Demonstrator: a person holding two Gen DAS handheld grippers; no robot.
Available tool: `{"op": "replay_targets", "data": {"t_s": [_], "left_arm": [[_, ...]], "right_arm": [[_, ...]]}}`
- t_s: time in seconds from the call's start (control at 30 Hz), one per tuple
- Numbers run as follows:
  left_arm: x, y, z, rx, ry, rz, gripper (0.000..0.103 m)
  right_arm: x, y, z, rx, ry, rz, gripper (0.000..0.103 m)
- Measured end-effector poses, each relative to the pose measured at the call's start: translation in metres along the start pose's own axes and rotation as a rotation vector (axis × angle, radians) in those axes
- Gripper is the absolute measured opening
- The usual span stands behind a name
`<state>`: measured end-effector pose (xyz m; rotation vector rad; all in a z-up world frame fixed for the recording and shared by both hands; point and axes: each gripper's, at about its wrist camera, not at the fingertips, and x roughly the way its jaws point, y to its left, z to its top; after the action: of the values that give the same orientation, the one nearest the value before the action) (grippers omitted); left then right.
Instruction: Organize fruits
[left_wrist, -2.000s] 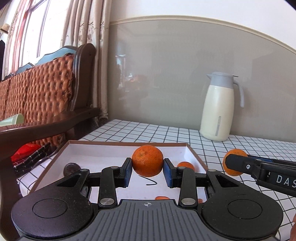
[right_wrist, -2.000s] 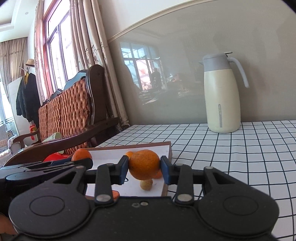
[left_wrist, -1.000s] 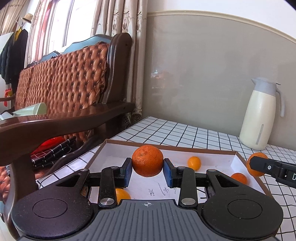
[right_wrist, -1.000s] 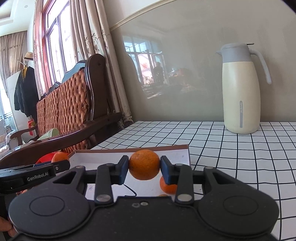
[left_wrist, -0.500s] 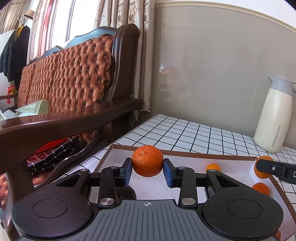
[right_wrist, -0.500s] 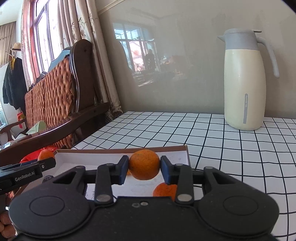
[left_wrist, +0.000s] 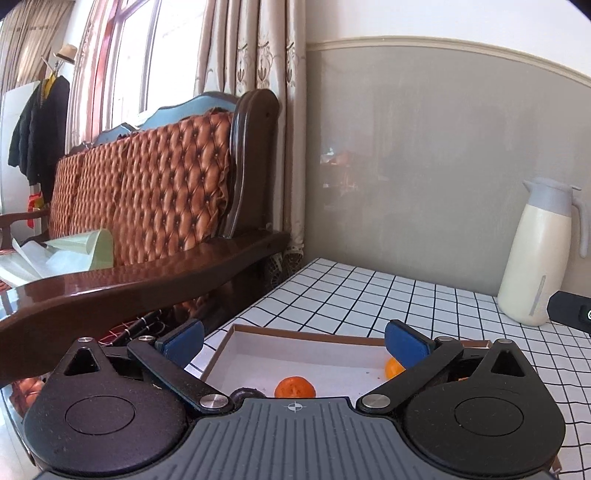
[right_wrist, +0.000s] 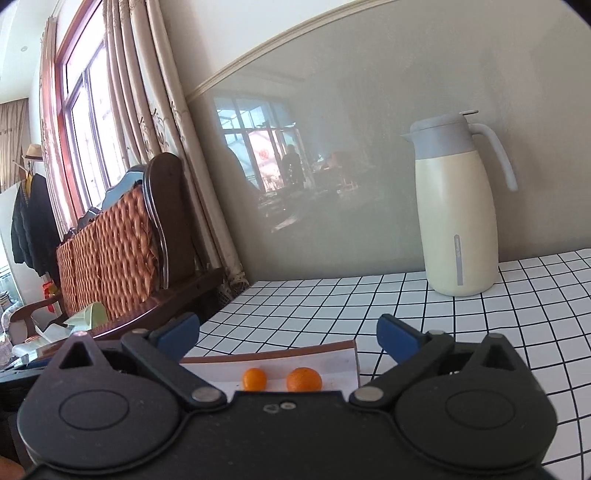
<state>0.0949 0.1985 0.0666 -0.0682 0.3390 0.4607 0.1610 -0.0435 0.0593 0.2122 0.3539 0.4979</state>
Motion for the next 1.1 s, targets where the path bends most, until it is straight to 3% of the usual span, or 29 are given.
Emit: {"op": "replay_targets", "data": {"t_s": [0.4,0.67,1.1], "left_arm": [[-0.111,-0.003,0.009,0.011,0.008,-0.003,0.103],[-0.183,-0.002,-0.002,-0.005,-0.004,-0.012,0.103],[-0.224,0.002,-0.015,-0.015,0.016,-0.069,0.103]], "right_arm": [[-0.086,0.003,0.014,0.007,0.025,0.043,0.097],[-0.141,0.011,0.012,-0.011,0.027,0.019,0.097],[-0.179,0.029,-0.002,-0.048,0.023,0.019,0.097]]}}
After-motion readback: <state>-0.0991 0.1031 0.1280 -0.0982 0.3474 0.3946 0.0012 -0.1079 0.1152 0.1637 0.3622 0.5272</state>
